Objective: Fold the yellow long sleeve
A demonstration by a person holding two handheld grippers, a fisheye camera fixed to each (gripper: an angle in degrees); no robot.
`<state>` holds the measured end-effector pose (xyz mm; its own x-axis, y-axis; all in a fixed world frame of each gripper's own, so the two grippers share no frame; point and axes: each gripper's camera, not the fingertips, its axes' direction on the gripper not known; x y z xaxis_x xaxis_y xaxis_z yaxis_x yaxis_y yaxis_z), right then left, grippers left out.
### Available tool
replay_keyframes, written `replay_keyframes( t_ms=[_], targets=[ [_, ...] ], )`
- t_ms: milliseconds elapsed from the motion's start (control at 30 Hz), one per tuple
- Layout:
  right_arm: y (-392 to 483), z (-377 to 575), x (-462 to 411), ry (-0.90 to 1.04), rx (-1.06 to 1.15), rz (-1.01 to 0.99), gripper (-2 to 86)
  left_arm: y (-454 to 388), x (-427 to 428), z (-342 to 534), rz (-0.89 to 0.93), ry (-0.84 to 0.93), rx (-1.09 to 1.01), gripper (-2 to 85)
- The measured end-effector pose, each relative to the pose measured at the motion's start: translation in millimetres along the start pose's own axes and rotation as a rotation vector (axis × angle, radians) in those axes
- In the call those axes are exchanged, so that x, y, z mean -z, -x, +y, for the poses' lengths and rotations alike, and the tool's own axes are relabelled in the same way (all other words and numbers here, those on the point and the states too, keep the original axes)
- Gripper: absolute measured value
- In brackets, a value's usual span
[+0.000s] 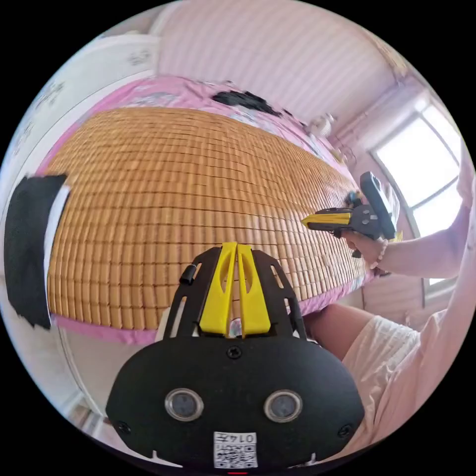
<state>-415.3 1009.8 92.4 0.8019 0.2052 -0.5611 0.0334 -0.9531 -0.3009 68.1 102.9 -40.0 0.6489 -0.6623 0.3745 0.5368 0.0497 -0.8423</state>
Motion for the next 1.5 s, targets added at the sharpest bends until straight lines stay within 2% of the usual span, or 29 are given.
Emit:
replay_keyframes(
  t_ms=[67, 233, 300, 400, 567, 667, 800, 900, 1033, 1100, 1167, 1300, 1367, 1500],
  targets=[
    [-34.2, 62.3, 9.2, 0.064, -0.134, -0.008, -1.0, -48.2, -31.5, -11.2, 0.0, 0.075, -0.109, -1.0],
    [-67.9, 173.4, 20.9, 0.167, -0.301, -0.082, -1.0, -146.3, -106.6, 1.6, -0.004, 0.243, -0.284, -1.0],
    [-74.7, 197.7, 17.2, 0.218, -0.343, -0.117, -1.0, -177.7, -139.4, 19.7, -0.112, 0.356, -0.347, -1.0],
    [-76.5, 219.8, 21.9, 0.196, -0.361, -0.14, -1.0, -200.6, -166.9, 46.5, -0.238, 0.4, -0.442, -1.0],
    [-56.4, 251.4, 57.5, 0.091, -0.273, 0.02, -1.0, -230.1, -187.6, 76.9, -0.288, 0.331, -0.562, -1.0],
    [-56.3, 274.4, 80.5, 0.014, -0.345, 0.058, -1.0, -239.9, -193.6, 94.9, -0.295, 0.246, -0.582, -1.0],
    [-67.4, 305.9, 125.0, 0.003, -0.431, -0.056, -0.9, -232.5, -183.5, 115.2, -0.159, 0.172, -0.464, -0.9],
    [-84.5, 358.7, 193.4, -0.177, -0.526, -0.038, -0.8, -249.9, -159.4, 131.1, -0.089, 0.066, -0.48, -0.8],
    [-134.5, 465.2, 256.5, -0.346, -0.737, -0.002, 0.2, -291.1, -159.0, 133.4, -0.003, 0.073, -0.55, -0.1],
    [-154.2, 512.4, 271.5, -0.414, -0.805, 0.039, 3.2, -328.2, -164.3, 124.5, 0.109, 0.057, -0.625, 4.4],
    [-182.5, 566.0, 279.3, -0.406, -0.916, 0.119, 10.2, -360.1, -169.2, 114.3, 0.195, 0.009, -0.696, 8.2],
    [-228.5, 628.4, 290.0, -0.358, -1.055, 0.271, 12.7, -446.6, -193.5, 85.9, 0.33, -0.007, -0.861, 11.0],
    [-268.6, 671.7, 298.2, -0.393, -1.224, 0.352, 12.4, -490.9, -206.6, 76.9, 0.366, -0.013, -0.943, 11.3],
    [-342.0, 724.8, 307.0, -0.435, -1.381, 0.306, 12.8, -615.5, -244.2, 79.0, 0.493, -0.008, -1.183, 12.8]
  ],
)
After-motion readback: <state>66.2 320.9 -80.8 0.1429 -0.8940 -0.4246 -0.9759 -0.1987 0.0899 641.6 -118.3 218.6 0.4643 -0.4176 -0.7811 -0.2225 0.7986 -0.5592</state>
